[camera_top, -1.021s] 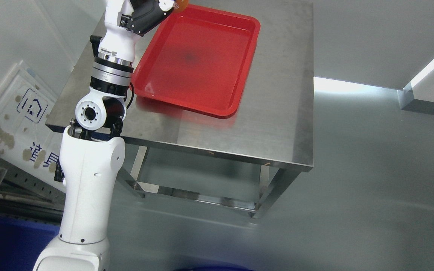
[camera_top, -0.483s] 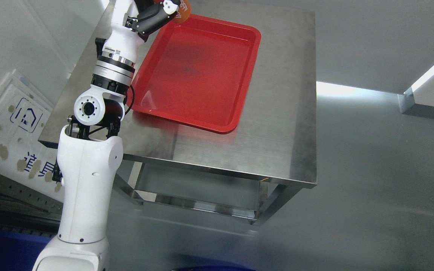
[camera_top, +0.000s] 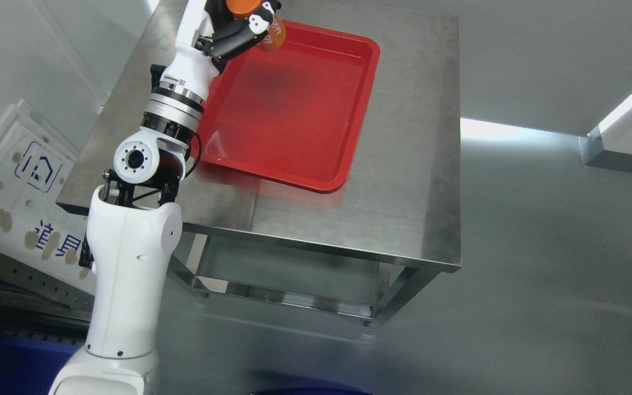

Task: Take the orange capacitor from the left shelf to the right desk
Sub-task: 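Lower the capacitor with the left hand onto the red tray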

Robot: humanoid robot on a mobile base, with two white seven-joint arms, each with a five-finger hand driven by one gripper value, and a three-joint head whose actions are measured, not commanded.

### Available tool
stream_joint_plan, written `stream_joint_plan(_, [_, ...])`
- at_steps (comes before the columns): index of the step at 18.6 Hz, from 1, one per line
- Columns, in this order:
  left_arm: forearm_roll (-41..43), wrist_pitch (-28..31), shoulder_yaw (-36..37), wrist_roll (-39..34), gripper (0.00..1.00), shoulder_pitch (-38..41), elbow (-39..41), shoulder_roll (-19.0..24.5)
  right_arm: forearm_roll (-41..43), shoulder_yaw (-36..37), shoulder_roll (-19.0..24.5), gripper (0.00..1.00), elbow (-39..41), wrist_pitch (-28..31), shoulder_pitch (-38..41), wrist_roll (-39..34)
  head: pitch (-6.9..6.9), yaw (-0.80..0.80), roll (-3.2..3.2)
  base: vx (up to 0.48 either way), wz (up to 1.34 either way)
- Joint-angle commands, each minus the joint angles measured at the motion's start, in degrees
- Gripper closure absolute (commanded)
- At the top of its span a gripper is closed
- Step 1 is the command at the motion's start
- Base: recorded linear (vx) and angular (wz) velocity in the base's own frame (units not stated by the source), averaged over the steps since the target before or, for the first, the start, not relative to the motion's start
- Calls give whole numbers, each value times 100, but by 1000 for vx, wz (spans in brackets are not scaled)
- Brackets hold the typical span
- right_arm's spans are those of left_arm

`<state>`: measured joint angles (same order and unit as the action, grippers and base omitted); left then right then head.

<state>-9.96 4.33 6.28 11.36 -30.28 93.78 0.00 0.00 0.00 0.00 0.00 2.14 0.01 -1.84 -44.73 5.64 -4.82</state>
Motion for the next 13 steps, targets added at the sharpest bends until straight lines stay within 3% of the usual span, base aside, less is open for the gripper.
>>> stream_joint_plan(1, [231,164,435,-29,96,4,-35,100,0,61,-100,0,193,-3,78,-1,0,0,0,0,0])
stream_joint_plan(13, [504,375,646,-20,96,30,-352,100,0,61,-100,0,193,-3,78,-1,0,0,0,1,2])
